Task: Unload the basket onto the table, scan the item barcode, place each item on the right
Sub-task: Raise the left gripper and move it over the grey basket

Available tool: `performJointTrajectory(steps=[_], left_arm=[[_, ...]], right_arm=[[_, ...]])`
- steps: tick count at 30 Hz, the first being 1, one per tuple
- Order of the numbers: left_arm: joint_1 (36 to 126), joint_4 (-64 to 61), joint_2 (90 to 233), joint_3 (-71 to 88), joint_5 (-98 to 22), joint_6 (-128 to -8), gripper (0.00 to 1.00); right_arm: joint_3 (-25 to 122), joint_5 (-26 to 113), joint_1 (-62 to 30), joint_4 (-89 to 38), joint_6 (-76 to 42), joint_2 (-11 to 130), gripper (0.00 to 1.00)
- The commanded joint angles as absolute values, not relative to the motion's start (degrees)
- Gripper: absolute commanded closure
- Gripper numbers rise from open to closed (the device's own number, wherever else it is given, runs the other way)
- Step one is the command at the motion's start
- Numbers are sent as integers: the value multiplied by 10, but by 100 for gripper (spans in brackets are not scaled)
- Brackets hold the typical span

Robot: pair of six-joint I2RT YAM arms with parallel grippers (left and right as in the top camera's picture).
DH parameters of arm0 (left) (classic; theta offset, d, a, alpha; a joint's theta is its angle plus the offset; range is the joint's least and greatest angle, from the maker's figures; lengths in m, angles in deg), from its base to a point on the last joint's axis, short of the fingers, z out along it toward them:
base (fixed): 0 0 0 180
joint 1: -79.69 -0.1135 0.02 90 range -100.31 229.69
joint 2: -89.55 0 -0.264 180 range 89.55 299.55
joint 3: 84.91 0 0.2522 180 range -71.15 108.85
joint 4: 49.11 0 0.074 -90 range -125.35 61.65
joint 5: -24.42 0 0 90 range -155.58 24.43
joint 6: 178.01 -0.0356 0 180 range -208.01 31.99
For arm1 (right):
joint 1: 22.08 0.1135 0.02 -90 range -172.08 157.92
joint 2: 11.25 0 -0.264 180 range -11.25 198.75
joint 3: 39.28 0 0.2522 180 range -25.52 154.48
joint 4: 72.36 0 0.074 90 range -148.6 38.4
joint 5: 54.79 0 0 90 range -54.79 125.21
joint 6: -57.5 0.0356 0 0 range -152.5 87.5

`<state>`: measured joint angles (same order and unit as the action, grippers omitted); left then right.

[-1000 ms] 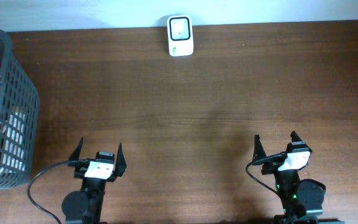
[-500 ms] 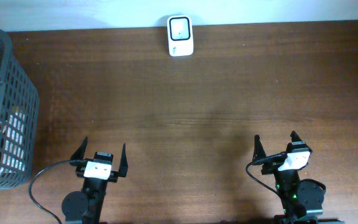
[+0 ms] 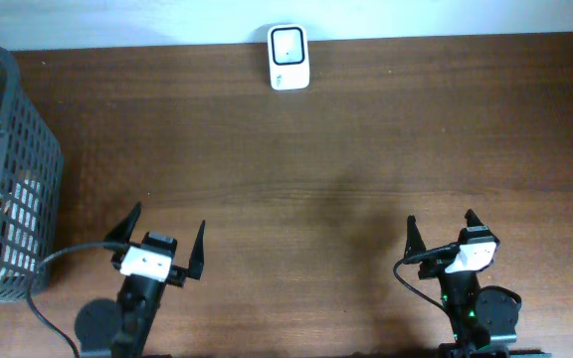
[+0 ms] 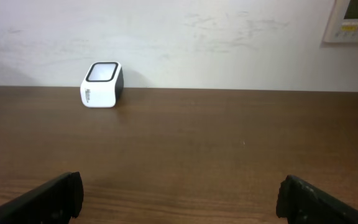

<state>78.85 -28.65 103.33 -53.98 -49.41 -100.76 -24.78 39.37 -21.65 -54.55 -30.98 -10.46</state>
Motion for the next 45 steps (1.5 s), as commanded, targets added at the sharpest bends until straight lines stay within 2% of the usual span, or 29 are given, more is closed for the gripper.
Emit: performJointTrajectory(steps=[1,5,9,17,21,33,37,40,45], left_arm=[[784,-270,1105,-462,-450,-1003,1],[784,-239,1188,-380,-425,-1003,1],[784,-154,1306,-249,-416,-1003,1],[784,195,1599,124,-388,-1003,1],[784,289,1692,234,-388,-1003,1],[784,259,1757,254,-358,-977,1],[780,258,1758,317,-441,-910,1],[766,264,1761,379,-475,-904,1],[696,287,1774,482,-575,-806,1]], right_arm=[[-252,391,-213,-545,-307,-108,2],[-252,391,-213,-545,-307,-108,2],[-252,391,-213,-545,-307,-108,2],[-252,391,-213,-545,-307,-108,2],[-252,391,-213,-545,-307,-108,2],[-252,391,-213,-545,-307,-108,2],[-252,391,-213,-545,-307,-108,2],[-252,391,-213,-545,-307,-108,2],[-252,391,-213,-545,-307,-108,2]])
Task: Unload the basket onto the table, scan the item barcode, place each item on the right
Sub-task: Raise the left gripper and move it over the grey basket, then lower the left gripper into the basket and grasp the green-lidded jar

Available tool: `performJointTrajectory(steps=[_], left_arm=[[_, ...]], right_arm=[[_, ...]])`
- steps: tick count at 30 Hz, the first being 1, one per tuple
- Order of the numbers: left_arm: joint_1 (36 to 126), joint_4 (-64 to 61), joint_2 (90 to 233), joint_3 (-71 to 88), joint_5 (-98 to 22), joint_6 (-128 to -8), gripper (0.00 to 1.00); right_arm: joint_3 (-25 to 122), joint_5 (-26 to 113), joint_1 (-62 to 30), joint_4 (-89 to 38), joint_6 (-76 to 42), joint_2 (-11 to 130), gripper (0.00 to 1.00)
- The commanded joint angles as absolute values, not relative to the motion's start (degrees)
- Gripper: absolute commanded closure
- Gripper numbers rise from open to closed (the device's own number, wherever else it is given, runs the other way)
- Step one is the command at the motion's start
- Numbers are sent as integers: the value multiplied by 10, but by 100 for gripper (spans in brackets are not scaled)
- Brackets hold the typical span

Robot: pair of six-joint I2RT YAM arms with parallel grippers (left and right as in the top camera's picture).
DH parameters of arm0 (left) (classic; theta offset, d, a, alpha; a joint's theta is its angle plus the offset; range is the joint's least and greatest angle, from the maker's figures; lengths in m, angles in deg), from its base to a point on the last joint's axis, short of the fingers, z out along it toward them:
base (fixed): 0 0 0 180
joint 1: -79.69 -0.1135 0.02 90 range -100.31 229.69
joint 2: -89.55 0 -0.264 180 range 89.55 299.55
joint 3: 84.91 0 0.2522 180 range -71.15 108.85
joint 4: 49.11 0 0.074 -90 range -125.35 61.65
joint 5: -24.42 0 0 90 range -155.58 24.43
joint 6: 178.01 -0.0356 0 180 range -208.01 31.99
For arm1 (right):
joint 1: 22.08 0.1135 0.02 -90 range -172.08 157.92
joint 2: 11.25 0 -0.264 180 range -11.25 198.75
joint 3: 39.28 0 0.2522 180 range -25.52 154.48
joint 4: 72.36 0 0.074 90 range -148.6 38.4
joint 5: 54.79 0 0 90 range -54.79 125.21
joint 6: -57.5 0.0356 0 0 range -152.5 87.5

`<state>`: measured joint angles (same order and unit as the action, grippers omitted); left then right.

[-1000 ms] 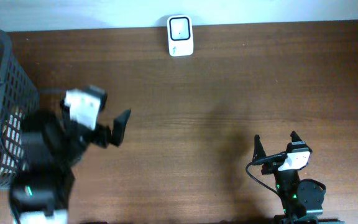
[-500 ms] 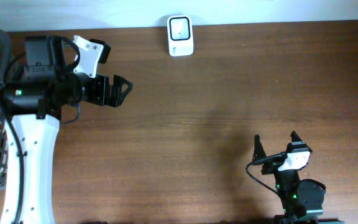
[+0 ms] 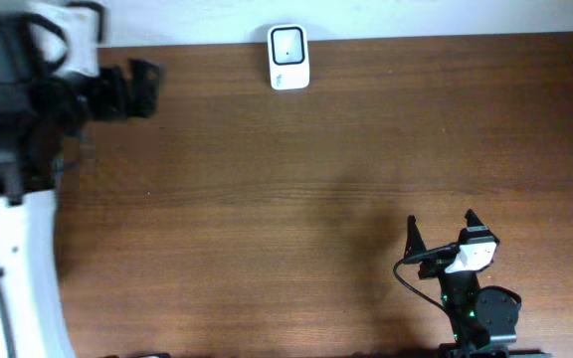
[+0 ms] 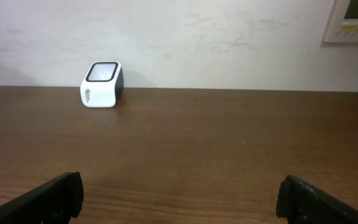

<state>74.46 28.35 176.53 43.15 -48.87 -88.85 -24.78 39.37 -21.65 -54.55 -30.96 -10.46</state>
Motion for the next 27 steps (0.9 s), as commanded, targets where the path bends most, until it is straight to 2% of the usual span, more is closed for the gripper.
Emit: performJointTrajectory(steps=[1,7,12,13,18,27], left_arm=[[671,286,1774,489,-584,-779,1],[523,288,1785,491,-593,-717,1],[448,329,1818,491,-684,-692,1],[438,334,1826,490,-694,-692,0],[405,344,1886,490,-705,-697,10],[353,374,1983,479,-728,-703,8]], right_arm=[[-252,391,-213,-545,-307,-108,2],[-252,391,-213,-545,-307,-108,2],[-252,391,-213,-545,-307,-108,2],[-252,391,-213,-545,-307,-108,2],[-252,391,-213,-545,-307,-108,2],[-252,391,-213,-545,-307,-108,2]])
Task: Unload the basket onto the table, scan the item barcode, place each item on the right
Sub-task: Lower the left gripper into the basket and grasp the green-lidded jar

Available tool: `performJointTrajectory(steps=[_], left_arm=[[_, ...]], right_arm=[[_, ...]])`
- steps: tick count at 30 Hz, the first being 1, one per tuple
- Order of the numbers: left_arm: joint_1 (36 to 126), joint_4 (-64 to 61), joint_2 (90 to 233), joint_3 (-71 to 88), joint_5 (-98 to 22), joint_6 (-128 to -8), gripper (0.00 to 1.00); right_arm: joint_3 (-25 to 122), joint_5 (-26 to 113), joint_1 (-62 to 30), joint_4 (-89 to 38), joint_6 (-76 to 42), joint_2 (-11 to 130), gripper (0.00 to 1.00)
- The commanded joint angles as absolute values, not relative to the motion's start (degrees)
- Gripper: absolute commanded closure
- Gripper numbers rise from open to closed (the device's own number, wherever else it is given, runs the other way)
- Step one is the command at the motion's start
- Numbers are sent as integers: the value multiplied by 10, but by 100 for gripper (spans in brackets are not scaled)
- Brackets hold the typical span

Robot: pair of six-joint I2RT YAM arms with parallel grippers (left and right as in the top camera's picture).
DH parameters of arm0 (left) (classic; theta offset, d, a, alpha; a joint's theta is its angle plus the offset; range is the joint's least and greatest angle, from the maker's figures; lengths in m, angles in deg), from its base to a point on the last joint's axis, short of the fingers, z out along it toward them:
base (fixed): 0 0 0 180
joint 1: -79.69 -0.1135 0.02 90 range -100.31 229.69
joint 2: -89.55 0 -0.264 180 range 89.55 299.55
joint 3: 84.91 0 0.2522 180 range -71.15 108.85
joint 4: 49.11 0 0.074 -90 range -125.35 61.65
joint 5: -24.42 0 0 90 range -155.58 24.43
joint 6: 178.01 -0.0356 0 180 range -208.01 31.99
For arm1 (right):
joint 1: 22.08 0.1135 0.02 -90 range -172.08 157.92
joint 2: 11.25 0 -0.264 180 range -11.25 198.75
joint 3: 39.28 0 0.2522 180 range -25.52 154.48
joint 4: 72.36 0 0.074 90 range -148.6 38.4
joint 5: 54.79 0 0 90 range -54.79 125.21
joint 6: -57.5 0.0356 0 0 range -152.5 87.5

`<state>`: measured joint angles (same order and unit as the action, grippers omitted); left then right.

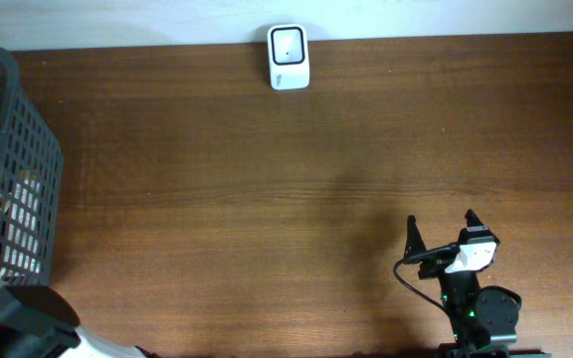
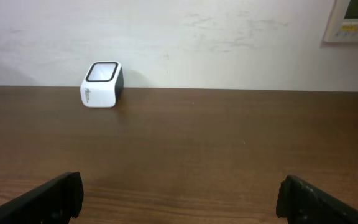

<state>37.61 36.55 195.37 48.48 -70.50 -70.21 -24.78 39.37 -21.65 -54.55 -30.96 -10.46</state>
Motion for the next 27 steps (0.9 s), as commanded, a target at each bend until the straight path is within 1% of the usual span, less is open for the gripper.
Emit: performJointTrajectory(steps=[1,7,11,14,16,18,19,27], left_arm=[[347,374,1992,473,-730,-703,8],[340,361,2048,464,-734,-743,9],[345,308,2088,464,-705,-822,7],[347,274,2114,464,-702,-823,5],[347,240,2138,464,-668,-853,0],[349,212,2158,464,-610,-912,1],[351,200,2165,464,-604,-923,1],[361,126,2204,464,-604,-942,1]], right_arm=[[-252,391,-213,-545,-307,-108,2],[-252,391,-213,-545,-307,-108,2],[-252,391,-213,-545,-307,-108,2],[-252,391,-213,-545,-307,-108,2],[-252,391,-213,-545,-307,-108,2],[-252,391,-213,-545,-307,-108,2],[-252,391,-213,-545,-307,-108,2],[-252,391,-213,-545,-307,-108,2]])
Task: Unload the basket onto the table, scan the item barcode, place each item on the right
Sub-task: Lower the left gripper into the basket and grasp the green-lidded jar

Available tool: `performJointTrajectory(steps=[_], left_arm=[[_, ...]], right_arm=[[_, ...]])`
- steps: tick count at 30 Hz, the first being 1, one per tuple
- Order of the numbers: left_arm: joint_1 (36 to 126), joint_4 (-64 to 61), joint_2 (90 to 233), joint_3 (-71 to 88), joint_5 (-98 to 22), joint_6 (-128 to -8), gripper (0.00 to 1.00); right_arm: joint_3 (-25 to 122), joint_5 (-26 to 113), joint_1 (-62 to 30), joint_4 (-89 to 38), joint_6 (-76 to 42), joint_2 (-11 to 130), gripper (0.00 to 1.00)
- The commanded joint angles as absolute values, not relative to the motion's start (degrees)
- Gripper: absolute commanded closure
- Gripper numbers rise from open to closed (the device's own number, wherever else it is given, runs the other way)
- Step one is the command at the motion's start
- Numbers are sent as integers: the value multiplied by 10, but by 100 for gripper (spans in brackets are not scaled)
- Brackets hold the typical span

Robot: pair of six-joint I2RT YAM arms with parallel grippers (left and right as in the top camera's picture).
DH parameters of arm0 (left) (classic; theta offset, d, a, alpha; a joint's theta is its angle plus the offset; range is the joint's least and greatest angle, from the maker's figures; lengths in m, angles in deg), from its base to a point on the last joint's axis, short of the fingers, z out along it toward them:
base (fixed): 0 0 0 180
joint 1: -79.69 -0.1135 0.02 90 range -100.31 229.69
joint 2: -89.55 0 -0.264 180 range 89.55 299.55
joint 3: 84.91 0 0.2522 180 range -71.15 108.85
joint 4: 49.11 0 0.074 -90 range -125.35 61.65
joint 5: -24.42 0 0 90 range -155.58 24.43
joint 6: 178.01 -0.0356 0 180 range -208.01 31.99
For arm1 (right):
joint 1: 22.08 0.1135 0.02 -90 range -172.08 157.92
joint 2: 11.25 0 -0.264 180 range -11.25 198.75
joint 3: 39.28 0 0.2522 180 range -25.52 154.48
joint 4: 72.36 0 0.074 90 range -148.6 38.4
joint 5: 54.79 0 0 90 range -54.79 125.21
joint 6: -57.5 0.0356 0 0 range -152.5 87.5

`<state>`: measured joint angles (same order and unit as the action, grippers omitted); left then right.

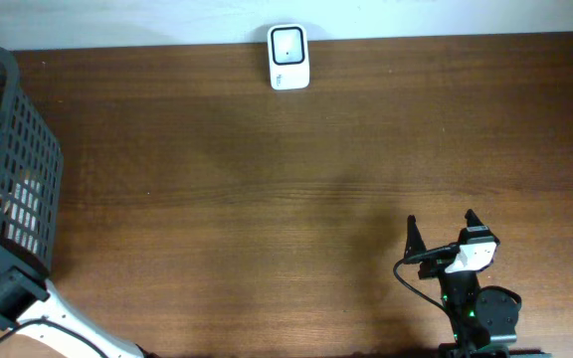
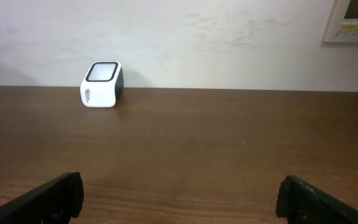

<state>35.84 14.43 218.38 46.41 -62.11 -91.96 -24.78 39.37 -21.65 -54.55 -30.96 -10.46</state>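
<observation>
The white barcode scanner (image 1: 288,58) with its dark window stands at the table's far edge; the right wrist view shows the scanner (image 2: 102,85) against the wall. My right gripper (image 1: 440,221) rests near the front edge, open and holding nothing, and in its own view the right gripper (image 2: 182,200) has bare wood between its fingers (image 2: 61,194). Of the left arm only a black and white part (image 1: 3,286) shows at the bottom left, by the basket's near corner; its gripper is out of frame. The item is hidden, with only a bit of green visible inside the basket.
A dark grey mesh basket (image 1: 28,169) stands at the table's left edge. A wall panel (image 2: 353,18) hangs at the upper right behind the table. Brown wood lies between my right gripper and the scanner.
The visible part of the left arm now sits higher at the bottom left, against the basket's near corner, with more of its white link showing. The right gripper and scanner have not moved.
Both grippers first rested open near the front edge. Then the left arm was high and close to the camera, over the basket at the far left. Later only a piece of it showed at the bottom left corner, and now it is beside the basket.
</observation>
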Motion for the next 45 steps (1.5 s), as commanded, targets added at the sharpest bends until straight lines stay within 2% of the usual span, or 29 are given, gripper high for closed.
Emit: performJointTrajectory(steps=[1,18,24,31,42,45], left_arm=[[362,119,2208,464,-604,-942,1],[372,63,2255,463,-604,-942,1],[372,58,2255,464,-604,-941,30],[372,58,2250,468,-604,-941,37],[372,58,2141,468,-601,-934,36],[372,59,2095,468,-542,-933,36]], right_arm=[[-252,391,-213,-545,-307,-108,2],[-252,391,-213,-545,-307,-108,2],[-252,391,-213,-545,-307,-108,2],[-252,391,-213,-545,-307,-108,1],[-252,391,-213,-545,-307,-108,2],[-252,391,-213,-545,-307,-108,2]])
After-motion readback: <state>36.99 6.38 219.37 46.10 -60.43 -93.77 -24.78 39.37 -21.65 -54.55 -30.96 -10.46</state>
